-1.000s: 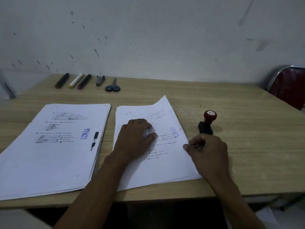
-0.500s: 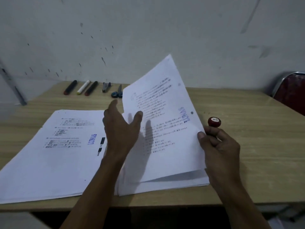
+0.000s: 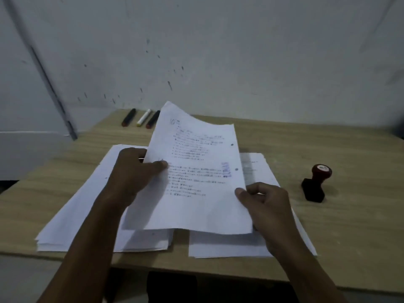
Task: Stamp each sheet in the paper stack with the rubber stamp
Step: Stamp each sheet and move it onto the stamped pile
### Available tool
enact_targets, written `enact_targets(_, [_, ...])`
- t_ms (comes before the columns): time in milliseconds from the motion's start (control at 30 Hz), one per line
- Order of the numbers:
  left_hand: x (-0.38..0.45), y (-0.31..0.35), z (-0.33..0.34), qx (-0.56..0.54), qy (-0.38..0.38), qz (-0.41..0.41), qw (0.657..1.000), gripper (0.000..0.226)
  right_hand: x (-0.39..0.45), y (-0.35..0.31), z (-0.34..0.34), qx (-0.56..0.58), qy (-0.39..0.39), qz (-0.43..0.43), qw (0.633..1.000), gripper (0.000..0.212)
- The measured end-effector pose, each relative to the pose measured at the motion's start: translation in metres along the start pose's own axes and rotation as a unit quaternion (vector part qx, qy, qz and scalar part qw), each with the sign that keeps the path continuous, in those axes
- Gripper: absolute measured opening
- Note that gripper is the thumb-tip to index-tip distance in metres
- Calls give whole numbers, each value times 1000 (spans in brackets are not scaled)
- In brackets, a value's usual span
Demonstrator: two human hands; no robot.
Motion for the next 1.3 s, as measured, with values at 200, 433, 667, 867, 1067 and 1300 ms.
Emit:
enact_targets(200, [1,-30,-61,204,43,-12,978,27,-2,-14,65,-256,-79,-37,963,20])
enact_targets(433, [12,-62,-91,284,67,-28,956,32,-4,-29,116,-392,-93,-58,914,22])
enact_targets(667, [15,-78,-95,318,63,-75,943,62,-7,-31,123,-406,-106,-81,904,43])
enact_targets(867, [12,-79,-93,317,57,-99,942,64,-9,-35,131,-404,-131,-90,901,45])
enact_targets(1067, [10,-81,-97,321,44,-103,940,50,-11,-29,140,-397,-142,-86,903,36])
enact_targets(1300, [12,-82,-95,316,49,-113,941,46,-11,-27,140,-391,-162,-87,902,39])
Point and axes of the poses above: each hand's wrist, its own x-axis towards the middle knuckle, its own z-axis out of the palm, y = z × x, the point moved 2 cm from there along x, towards the middle knuckle, and after that the axes turned 10 degrees about -y, right-handed, at the moved point
